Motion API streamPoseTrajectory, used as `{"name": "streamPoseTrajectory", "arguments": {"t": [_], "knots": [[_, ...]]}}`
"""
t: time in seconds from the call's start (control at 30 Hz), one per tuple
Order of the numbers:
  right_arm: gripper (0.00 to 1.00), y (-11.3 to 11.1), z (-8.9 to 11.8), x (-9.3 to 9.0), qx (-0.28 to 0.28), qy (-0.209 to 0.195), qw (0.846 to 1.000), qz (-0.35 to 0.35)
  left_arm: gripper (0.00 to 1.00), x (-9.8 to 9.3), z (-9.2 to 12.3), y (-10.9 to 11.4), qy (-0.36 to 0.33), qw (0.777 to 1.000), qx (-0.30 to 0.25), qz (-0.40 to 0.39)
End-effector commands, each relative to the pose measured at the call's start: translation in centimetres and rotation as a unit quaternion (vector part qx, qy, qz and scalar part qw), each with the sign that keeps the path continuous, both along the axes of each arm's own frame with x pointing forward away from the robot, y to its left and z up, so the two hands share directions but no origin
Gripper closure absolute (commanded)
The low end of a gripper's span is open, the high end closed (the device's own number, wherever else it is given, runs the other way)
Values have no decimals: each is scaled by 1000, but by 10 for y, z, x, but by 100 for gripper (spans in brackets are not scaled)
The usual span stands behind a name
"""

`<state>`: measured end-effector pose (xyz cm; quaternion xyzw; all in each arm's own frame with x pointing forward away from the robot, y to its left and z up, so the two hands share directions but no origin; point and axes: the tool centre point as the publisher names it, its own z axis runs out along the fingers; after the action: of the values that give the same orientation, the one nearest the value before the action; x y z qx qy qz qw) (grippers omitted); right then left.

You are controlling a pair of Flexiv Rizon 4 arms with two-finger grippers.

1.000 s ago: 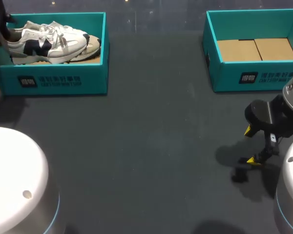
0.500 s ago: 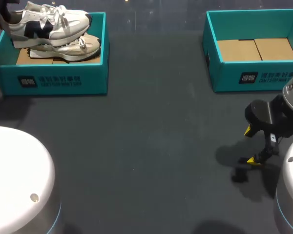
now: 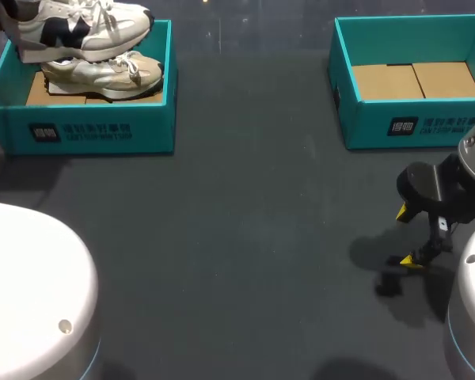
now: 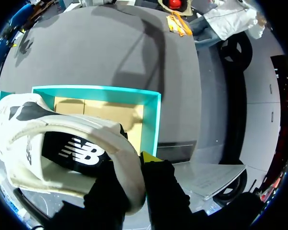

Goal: Take the shoe out of the shoebox, open the shoe tongue, remove and reinsert the insole, then place the shoe into the shoebox

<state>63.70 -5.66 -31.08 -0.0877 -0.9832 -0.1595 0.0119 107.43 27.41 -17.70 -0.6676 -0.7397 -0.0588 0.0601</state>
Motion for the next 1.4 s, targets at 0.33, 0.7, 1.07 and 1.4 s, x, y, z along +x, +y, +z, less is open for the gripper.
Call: {"name": "streamPoseTrajectory", "arguments": {"t": [0.33,0.7,1.07,1.4], "knots": [[0,0,0,-2,-1,-1,1000,0,100,-13,5,-5,27,999,-3,17],[0,0,0,-2,-1,-1,1000,0,100,-44,62,-15,16,1000,-13,16],[0,0,0,-2,-1,-1,1000,0,100,-126,72,-53,1,1000,9,1],[0,0,0,-2,-1,-1,1000,0,100,-142,70,-65,8,1000,15,0]]}}
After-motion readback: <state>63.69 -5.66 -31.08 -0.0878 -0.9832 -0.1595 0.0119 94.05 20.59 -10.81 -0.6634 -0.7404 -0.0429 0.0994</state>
